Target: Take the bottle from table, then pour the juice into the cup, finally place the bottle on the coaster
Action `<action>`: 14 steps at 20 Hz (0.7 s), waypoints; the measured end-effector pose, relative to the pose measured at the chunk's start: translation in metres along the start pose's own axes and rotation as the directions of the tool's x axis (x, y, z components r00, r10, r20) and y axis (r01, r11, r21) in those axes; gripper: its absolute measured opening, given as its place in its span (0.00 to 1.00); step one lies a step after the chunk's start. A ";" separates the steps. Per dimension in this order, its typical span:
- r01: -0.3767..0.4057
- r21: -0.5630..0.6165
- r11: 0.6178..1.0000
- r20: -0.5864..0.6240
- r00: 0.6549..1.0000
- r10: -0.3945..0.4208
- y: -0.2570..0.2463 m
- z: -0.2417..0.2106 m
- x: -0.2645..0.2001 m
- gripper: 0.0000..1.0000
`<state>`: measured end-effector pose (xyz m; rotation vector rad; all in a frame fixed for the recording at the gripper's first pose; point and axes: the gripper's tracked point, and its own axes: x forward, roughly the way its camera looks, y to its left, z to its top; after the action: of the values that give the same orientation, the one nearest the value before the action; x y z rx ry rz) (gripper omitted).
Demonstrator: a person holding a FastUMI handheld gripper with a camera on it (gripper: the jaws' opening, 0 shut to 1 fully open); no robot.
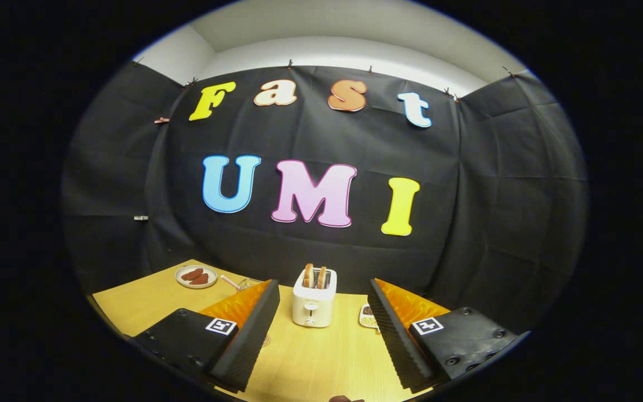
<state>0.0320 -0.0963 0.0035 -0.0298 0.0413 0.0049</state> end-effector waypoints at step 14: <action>0.072 0.007 0.997 -0.032 0.997 -0.072 -0.019 0.004 -0.078 0.98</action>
<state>-0.0452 -0.1151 0.0116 -0.0232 0.0715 -0.0677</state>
